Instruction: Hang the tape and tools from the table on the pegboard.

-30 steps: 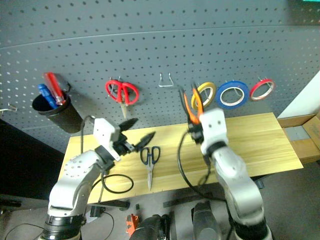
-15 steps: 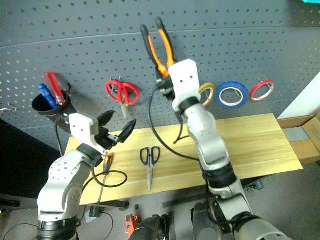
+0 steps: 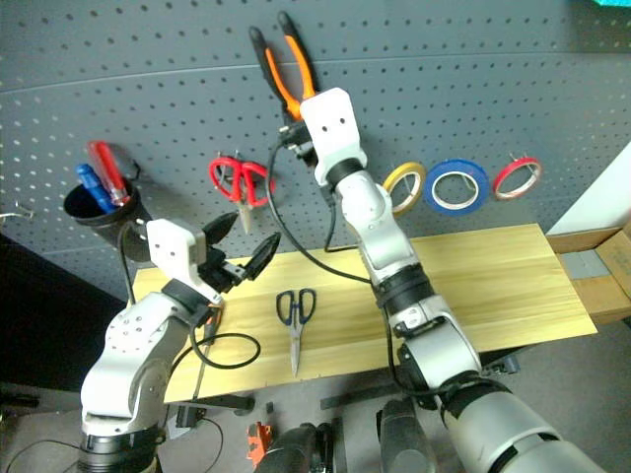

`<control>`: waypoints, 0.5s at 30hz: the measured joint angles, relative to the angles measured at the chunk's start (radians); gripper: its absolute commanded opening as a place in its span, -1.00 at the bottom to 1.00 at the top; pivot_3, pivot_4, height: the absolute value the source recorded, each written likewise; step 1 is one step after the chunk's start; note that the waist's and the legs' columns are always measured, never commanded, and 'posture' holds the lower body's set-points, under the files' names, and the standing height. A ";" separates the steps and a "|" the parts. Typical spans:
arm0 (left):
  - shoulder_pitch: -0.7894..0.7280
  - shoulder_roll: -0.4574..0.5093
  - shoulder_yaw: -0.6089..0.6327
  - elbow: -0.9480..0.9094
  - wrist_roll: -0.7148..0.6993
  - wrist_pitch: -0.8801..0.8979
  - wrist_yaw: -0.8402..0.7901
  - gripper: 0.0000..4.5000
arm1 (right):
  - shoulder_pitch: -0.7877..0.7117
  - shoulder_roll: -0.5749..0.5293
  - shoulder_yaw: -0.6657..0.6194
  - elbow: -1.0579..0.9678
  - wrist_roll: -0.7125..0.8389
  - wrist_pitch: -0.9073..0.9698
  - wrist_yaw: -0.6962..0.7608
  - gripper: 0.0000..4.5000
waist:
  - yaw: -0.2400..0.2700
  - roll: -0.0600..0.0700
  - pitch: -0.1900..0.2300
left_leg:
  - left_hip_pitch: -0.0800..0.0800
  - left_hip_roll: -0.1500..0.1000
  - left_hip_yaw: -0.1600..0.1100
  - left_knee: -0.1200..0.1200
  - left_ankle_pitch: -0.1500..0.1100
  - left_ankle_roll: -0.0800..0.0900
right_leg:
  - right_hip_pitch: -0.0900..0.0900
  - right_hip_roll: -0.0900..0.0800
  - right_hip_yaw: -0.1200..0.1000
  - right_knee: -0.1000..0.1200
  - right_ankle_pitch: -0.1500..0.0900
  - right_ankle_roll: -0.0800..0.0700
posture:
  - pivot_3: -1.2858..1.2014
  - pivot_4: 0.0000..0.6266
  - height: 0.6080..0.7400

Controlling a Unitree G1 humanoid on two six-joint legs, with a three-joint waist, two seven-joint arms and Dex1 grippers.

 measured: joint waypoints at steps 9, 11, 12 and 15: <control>-0.002 -0.001 -0.001 0.000 0.000 0.002 0.000 0.86 | 0.022 -0.032 -0.018 0.107 -0.024 -0.068 -0.017 -0.14 | 0.021 0.000 0.000 | 0.001 0.006 0.000 0.000 0.007 -0.003 | 0.001 0.005 0.000 0.000 0.008 -0.002 | -0.09 -0.35 1.00; -0.002 -0.003 -0.003 0.000 0.000 0.002 0.000 0.86 | 0.057 -0.029 -0.021 0.087 -0.024 -0.059 -0.019 -0.14 | 0.029 0.000 0.000 | 0.001 0.010 0.001 0.000 0.007 -0.004 | 0.000 0.009 0.000 -0.001 0.009 -0.004 | -0.09 -0.35 1.00; -0.002 -0.004 -0.004 0.000 0.000 0.002 0.000 0.86 | 0.078 -0.026 -0.023 0.075 -0.024 -0.050 -0.020 -0.14 | 0.030 0.000 0.000 | 0.001 0.011 0.002 0.000 0.007 -0.004 | 0.000 0.010 0.000 -0.001 0.010 -0.005 | -0.09 -0.35 1.00; -0.006 -0.007 -0.008 0.004 0.001 0.001 -0.002 0.86 | 0.132 -0.011 -0.030 0.035 -0.011 -0.007 -0.013 -0.14 | 0.031 0.000 0.000 | -0.001 0.013 0.002 -0.001 0.006 -0.005 | -0.002 0.011 0.001 -0.002 0.010 -0.005 | -0.09 -0.35 1.00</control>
